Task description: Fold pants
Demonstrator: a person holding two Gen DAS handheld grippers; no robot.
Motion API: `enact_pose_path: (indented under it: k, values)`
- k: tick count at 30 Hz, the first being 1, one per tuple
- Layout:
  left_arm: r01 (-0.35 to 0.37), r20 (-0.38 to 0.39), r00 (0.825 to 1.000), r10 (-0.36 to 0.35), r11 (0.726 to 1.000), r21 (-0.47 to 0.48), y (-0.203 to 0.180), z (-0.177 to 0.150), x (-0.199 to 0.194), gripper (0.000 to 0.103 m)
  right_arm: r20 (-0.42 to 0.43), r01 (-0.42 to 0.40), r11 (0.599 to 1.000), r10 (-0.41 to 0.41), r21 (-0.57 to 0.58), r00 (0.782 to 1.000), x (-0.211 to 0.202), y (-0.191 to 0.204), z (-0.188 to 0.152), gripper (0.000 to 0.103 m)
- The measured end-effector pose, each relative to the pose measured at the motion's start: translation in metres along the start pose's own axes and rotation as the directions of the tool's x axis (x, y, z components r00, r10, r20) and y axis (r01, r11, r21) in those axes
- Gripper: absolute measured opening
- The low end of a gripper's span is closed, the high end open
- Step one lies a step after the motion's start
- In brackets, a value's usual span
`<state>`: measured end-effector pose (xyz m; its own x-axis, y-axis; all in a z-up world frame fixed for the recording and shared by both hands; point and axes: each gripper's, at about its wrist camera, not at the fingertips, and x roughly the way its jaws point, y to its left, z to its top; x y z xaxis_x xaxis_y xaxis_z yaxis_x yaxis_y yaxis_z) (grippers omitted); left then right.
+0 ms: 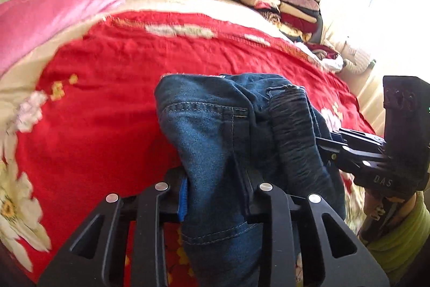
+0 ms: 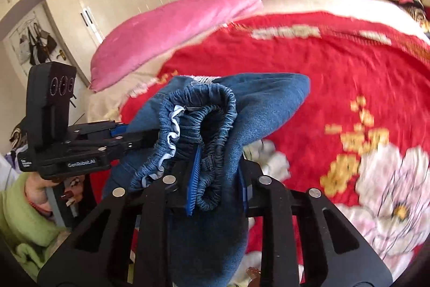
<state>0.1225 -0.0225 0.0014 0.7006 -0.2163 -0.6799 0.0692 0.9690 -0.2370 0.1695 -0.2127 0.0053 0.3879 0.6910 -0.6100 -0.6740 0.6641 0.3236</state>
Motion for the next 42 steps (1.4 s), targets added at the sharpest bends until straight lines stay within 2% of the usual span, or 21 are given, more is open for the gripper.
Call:
enact_pose_path:
  k: [8, 13, 18, 23, 24, 25, 28, 31, 32, 34, 36, 38, 42]
  values:
    - [-0.045, 0.072, 0.996, 0.045, 0.999, 0.004, 0.016, 0.040, -0.004, 0.027, 0.060, 0.032, 0.997, -0.028, -0.073, 0.998, 0.010, 0.005, 0.046, 0.017]
    - [-0.065, 0.071, 0.995, 0.064, 0.998, 0.007, 0.022, 0.055, 0.009, 0.027, 0.054, 0.054, 0.996, -0.051, -0.067, 0.997, 0.026, -0.003, 0.060, 0.017]
    - [-0.084, 0.026, 0.996, 0.084, 0.996, -0.002, 0.031, 0.051, 0.033, 0.029, 0.011, 0.070, 0.997, -0.069, -0.032, 0.998, 0.047, -0.015, 0.061, 0.018]
    - [-0.124, -0.032, 0.992, 0.124, 0.992, 0.000, 0.039, 0.037, 0.052, 0.037, -0.085, 0.168, 0.985, -0.164, 0.033, 0.983, 0.068, -0.035, 0.044, 0.029]
    - [-0.123, -0.034, 0.992, 0.123, 0.992, -0.003, 0.040, 0.035, 0.052, 0.039, -0.100, 0.178, 0.983, -0.172, 0.054, 0.980, 0.070, -0.040, 0.041, 0.034]
    - [-0.124, -0.037, 0.992, 0.124, 0.992, -0.007, 0.041, 0.034, 0.053, 0.040, -0.109, 0.195, 0.978, -0.186, 0.069, 0.976, 0.071, -0.044, 0.039, 0.040]
    - [-0.133, -0.037, 0.991, 0.132, 0.991, -0.017, 0.044, 0.032, 0.054, 0.046, -0.118, 0.220, 0.973, -0.211, 0.072, 0.970, 0.072, -0.046, 0.036, 0.047]
    - [-0.133, -0.036, 0.991, 0.132, 0.991, -0.023, 0.045, 0.032, 0.053, 0.047, -0.118, 0.236, 0.970, -0.228, 0.063, 0.967, 0.073, -0.046, 0.037, 0.049]
    - [-0.133, -0.034, 0.991, 0.133, 0.991, -0.023, 0.044, 0.032, 0.051, 0.047, -0.111, 0.240, 0.969, -0.232, 0.058, 0.966, 0.071, -0.044, 0.037, 0.049]
    - [-0.137, -0.027, 0.990, 0.136, 0.990, -0.024, 0.043, 0.032, 0.048, 0.049, -0.091, 0.249, 0.967, -0.243, 0.058, 0.966, 0.065, -0.044, 0.038, 0.060]
    - [-0.141, -0.011, 0.990, 0.141, 0.990, -0.029, 0.043, 0.032, 0.040, 0.056, -0.058, 0.256, 0.965, -0.253, 0.062, 0.966, 0.054, -0.042, 0.040, 0.068]
    - [-0.142, 0.007, 0.990, 0.143, 0.989, -0.034, 0.043, 0.032, 0.030, 0.059, -0.018, 0.250, 0.966, -0.250, 0.063, 0.968, 0.039, -0.038, 0.041, 0.074]
    - [-0.150, 0.046, 0.987, 0.151, 0.988, -0.042, 0.041, 0.032, 0.009, 0.078, 0.063, 0.256, 0.965, -0.259, 0.052, 0.964, 0.012, -0.025, 0.044, 0.088]
